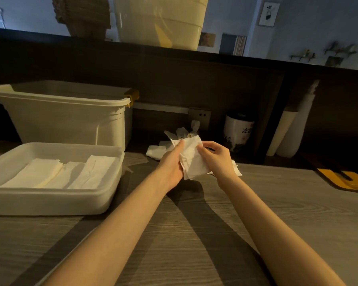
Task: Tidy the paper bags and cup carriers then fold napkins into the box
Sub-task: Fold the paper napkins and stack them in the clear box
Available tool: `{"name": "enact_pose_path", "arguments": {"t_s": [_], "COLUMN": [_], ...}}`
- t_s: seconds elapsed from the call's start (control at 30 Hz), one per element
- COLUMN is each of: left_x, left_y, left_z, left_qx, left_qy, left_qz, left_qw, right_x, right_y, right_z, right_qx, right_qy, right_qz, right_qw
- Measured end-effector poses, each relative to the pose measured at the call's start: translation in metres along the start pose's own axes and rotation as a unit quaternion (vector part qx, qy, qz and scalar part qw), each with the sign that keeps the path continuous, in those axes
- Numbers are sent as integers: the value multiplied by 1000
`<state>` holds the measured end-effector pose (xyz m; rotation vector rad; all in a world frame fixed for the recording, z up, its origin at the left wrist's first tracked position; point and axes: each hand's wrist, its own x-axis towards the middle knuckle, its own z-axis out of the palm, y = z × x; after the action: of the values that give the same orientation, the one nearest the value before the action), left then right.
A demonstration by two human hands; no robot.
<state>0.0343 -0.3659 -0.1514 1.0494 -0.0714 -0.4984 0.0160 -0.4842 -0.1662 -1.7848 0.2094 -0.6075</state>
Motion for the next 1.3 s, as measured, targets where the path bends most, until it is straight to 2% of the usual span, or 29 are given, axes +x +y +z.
{"name": "enact_pose_path", "arguments": {"t_s": [0.13,0.33,0.57,0.7,0.8,0.87,0.97,1.03,1.13,1.3], "left_x": [6,10,10,8,11,13,14,15,15,14], "left_y": [-8,-8,-8,-4,-1,-2,-3,-2,-2,-3], "left_z": [-3,-7,-12,-14,-18,-21,-23,-23,-23,-23], "left_qx": [122,155,287,267,233,208,191,193,198,212], "left_qy": [31,61,17,-21,13,32,62,77,86,88], "left_qz": [54,65,87,67,74,74,72,75,77,73], "left_qw": [991,984,954,961,970,975,977,975,973,970], "right_x": [1,1,1,10,17,19,20,19,17,14], "right_y": [-1,-1,-7,-7,-1,7,21,25,26,26], "right_z": [3,3,-4,-18,-35,-47,-59,-61,-60,-58], "right_qx": [-3,-2,5,-24,-92,-198,-411,-501,-547,-528], "right_qy": [11,-23,-15,7,52,56,-7,-35,-44,-57], "right_qz": [12,-1,-57,-87,-97,-92,-94,-81,-48,-25], "right_qw": [1000,1000,998,996,990,974,907,861,835,847]}}
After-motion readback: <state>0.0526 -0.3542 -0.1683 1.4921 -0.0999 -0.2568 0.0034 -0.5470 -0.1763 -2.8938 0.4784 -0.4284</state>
